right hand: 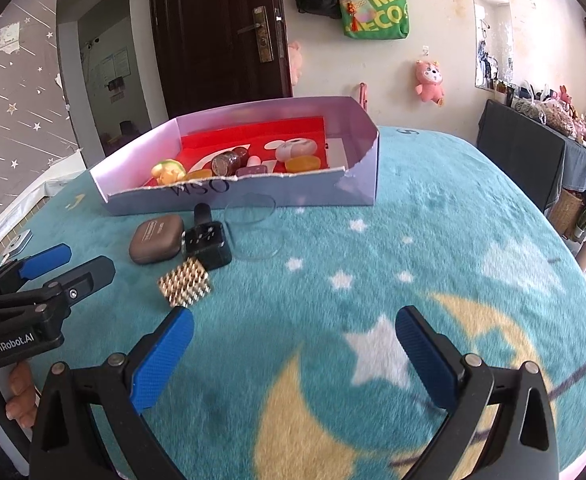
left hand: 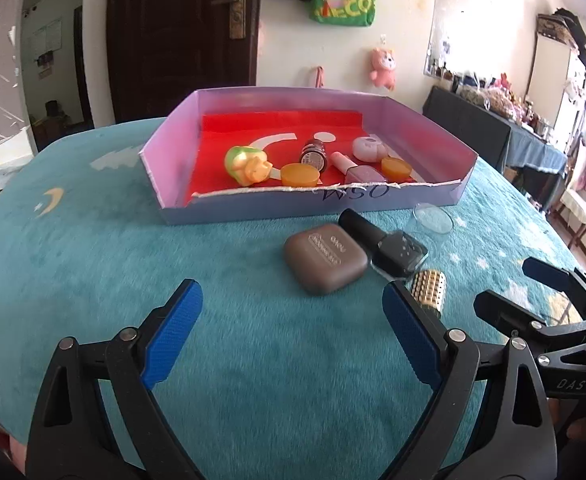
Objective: Organize rigid objects
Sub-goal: 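Move left gripper to the brown eye shadow compact while right approaches the clear glass cup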
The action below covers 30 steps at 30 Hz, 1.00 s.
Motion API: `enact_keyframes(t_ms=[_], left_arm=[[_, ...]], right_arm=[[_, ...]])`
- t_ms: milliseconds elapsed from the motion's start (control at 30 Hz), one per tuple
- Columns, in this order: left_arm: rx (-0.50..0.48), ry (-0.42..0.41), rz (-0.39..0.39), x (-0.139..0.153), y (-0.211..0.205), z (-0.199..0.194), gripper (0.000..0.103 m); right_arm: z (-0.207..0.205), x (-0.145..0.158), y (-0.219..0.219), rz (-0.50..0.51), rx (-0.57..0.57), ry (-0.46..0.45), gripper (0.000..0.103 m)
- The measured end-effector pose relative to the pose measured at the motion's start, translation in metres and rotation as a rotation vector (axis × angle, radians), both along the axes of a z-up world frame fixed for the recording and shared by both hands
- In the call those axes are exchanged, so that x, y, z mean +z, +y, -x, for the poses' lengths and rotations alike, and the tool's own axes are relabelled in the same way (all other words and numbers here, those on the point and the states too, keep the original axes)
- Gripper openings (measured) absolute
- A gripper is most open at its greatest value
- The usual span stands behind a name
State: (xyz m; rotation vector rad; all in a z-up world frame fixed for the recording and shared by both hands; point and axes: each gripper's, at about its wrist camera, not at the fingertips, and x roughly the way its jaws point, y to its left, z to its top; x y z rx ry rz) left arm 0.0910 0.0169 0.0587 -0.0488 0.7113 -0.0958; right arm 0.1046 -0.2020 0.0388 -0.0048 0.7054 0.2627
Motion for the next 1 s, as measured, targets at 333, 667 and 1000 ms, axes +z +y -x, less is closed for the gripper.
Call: enact_keyframes(t_ms=[333, 667, 1000], left_arm=[[-0.035, 0.093, -0.026, 0.001, -0.007, -0.043, 0.092], [-0.057, 0.158, -0.061, -0.01, -0.016, -0.064, 0.092], [-0.025, 0.166, -0.045, -0.007, 0.014, -0.053, 0.092]], right_arm=[[-0.043, 0.013, -0.001, -0.007, 0.017, 0.072, 0.103], [-0.068, 0.016, -0.009, -0.033, 0.017, 0.099, 0.103], [-0.082, 0.01, -0.001, -0.051, 0.077, 0.14, 0.103]])
